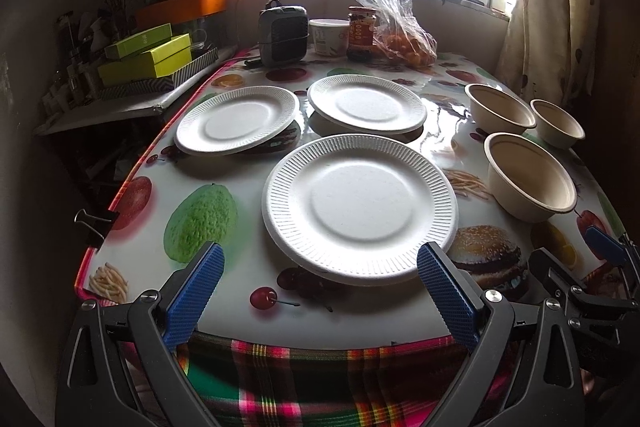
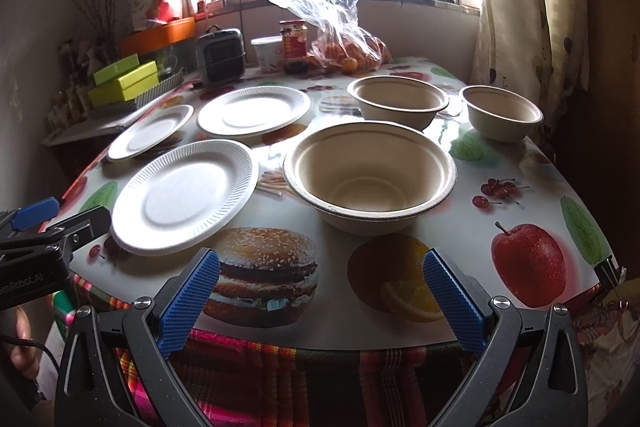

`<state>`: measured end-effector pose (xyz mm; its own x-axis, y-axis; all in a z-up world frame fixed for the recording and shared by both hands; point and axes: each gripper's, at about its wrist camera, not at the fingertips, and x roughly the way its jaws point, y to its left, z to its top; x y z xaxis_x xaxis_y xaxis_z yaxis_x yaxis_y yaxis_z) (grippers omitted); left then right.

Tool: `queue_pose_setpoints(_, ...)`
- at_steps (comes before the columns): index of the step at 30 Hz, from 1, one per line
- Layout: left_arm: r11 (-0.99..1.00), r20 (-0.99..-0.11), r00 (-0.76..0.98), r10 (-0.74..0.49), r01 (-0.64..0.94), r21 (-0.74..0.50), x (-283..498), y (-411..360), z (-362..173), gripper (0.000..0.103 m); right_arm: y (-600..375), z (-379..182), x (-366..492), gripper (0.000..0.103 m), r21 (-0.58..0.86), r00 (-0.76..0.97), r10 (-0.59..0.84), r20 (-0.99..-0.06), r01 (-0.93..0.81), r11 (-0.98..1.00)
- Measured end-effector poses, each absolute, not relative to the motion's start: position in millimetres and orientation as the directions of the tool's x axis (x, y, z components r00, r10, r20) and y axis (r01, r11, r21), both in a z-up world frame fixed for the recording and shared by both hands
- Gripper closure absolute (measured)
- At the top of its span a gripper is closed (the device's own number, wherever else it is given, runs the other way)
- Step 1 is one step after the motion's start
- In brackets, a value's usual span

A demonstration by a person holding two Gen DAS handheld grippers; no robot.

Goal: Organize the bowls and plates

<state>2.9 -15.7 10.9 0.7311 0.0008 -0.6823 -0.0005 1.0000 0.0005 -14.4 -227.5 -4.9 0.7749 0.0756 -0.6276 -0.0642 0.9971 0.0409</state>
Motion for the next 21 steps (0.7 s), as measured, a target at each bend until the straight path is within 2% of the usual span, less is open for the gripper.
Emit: queue_pose_setpoints(21,1.000,-0.690,0.724,0.013,-0.008,0.011,4.6,-15.5,6.0,0.005,-222.9,-7.3,-10.3,0.000,0.043,0.770,0.082,-0.633,-0.072,0.997)
